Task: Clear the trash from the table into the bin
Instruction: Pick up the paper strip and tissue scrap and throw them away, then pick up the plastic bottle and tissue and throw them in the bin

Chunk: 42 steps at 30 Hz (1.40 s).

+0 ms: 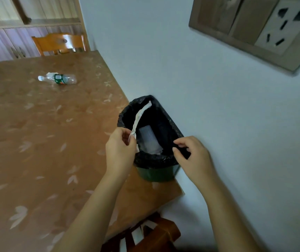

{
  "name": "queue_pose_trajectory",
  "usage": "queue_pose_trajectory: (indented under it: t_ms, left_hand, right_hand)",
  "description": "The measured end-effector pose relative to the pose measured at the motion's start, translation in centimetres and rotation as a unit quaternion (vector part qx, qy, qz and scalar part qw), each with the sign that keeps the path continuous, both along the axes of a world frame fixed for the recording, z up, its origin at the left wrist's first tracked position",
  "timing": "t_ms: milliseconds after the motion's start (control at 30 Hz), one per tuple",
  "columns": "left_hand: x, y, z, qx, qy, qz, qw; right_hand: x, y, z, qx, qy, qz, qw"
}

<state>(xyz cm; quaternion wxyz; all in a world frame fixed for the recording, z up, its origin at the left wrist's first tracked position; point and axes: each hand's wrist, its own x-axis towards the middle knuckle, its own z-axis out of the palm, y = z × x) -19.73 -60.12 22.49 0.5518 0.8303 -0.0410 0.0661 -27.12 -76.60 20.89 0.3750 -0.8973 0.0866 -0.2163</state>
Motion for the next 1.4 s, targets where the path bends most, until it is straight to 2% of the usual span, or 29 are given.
queue_pose_trajectory:
  t_ms: [133, 333, 533, 667, 967, 1133, 1400]
  left_hand:
    - [0.6, -1.1, -0.7, 0.031, -0.006, -0.001, 0.999]
    - [0.2, -1.5, -1.5, 0.081, -0.038, -0.075, 0.993]
    - [-1.6, 0.9, -1.8, 0.142, -0.101, -0.038, 0.984]
    - [-3.4, 4.2, -3.0, 0.204, -0.113, 0.017, 0.972]
    - [-9.7, 14.2, -4.7, 0.320, -0.045, 0.195, 0.926]
    - [-14.3, 19.1, -5.4, 0.284, -0.005, 0.274, 0.919]
    - [-24.2, 28.3, -6.5, 0.272, 0.036, 0.418, 0.866]
  right_hand:
    - [-0.3, -0.2, 0.1, 0.010, 0.005, 0.009, 1.000]
    - [-0.2, 0.2, 0.4, 0.000, 0.005, 0.030, 1.000]
    - [0.9, 1.6, 0.7, -0.041, -0.013, 0.081, 0.996]
    - [2.6, 3.8, 0.7, -0.055, -0.027, 0.153, 0.986]
    - [4.2, 12.9, 0.2, -0.088, 0.001, 0.332, 0.939]
    - [3.3, 18.6, -0.9, -0.140, 0.036, 0.407, 0.902]
    - [-2.0, 30.9, -2.2, -0.165, 0.026, 0.526, 0.834]
